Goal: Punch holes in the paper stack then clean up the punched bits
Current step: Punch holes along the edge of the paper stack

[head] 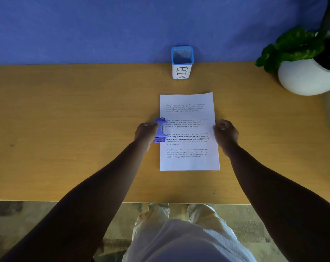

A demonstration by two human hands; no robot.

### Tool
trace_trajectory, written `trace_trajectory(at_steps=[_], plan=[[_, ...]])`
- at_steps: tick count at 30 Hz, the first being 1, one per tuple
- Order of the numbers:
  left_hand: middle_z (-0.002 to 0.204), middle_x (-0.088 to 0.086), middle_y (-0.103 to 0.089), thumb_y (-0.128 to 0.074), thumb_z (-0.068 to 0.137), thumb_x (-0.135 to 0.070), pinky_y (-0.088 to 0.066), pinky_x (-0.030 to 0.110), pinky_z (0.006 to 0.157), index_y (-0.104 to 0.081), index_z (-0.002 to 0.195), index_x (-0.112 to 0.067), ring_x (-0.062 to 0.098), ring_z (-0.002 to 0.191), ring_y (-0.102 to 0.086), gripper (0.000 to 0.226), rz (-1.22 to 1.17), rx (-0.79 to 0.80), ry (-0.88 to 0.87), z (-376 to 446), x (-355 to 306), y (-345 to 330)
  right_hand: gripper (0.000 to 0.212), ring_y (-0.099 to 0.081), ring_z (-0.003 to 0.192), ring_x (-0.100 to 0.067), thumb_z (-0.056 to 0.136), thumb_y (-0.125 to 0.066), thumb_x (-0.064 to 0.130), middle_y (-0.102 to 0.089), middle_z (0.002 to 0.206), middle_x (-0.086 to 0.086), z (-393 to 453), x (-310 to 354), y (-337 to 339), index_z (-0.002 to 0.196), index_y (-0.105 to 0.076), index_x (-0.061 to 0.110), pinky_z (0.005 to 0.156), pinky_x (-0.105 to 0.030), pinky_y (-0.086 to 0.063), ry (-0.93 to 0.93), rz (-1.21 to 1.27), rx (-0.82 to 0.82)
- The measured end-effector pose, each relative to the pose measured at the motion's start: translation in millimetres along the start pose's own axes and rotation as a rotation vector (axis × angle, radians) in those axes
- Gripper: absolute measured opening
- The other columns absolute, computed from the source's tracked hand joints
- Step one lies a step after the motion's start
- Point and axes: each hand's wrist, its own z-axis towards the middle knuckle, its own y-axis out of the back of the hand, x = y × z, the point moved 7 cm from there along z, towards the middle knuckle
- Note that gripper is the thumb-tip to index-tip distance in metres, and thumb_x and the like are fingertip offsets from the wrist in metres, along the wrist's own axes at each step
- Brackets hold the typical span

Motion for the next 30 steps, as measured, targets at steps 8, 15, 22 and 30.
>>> trace_trajectory(at_steps=[8, 15, 22, 30], plan=[[0.086, 0.007, -0.062, -0.058, 0.092, -0.034, -0.045, 0.034, 0.073, -0.059, 0.074, -0.022, 0.022, 0.077, -0.056, 0.022, -0.009, 0.021, -0.013, 2.2, 2.9, -1.2, 0.026, -0.062, 0.090, -0.025, 0.088, -0.048, 0.017, -0.071, 0.105, -0.005, -3.2, 5.6, -9.8, 0.100, -0.071, 0.018, 0.073, -0.030, -0.049, 0.106, -0.142, -0.012], [0.089, 0.007, -0.064, -0.061, 0.092, -0.036, -0.047, 0.035, 0.075, -0.061, 0.076, -0.031, 0.021, 0.080, -0.057, 0.017, -0.008, 0.078, -0.035, 0.5, 0.1, -1.6, 0.029, -0.057, 0.105, -0.031, 0.088, -0.053, 0.016, -0.059, 0.120, -0.010, -8.3, 6.1, -3.8, 0.115, -0.066, 0.013, 0.076, -0.029, -0.041, 0.075, -0.204, -0.168], [0.088, 0.009, -0.061, -0.058, 0.095, -0.038, -0.043, 0.036, 0.073, -0.052, 0.067, -0.028, 0.022, 0.080, -0.054, 0.030, 0.014, 0.067, -0.046, 1.6, 1.9, -2.5, 0.027, -0.048, 0.111, -0.035, 0.091, -0.050, 0.013, -0.048, 0.124, -0.016, -11.1, 2.9, -13.1, 0.108, -0.070, 0.008, 0.081, -0.037, -0.047, 0.129, -0.356, -0.118], [0.091, 0.007, -0.064, -0.059, 0.094, -0.036, -0.044, 0.035, 0.074, -0.056, 0.070, -0.029, 0.021, 0.081, -0.055, 0.025, -0.003, 0.073, -0.034, -1.1, 0.4, -1.5, 0.029, -0.048, 0.109, -0.034, 0.093, -0.048, 0.014, -0.046, 0.123, -0.017, -15.7, 1.2, -15.8, 0.114, -0.067, 0.010, 0.079, -0.037, -0.047, 0.140, -0.388, -0.112]])
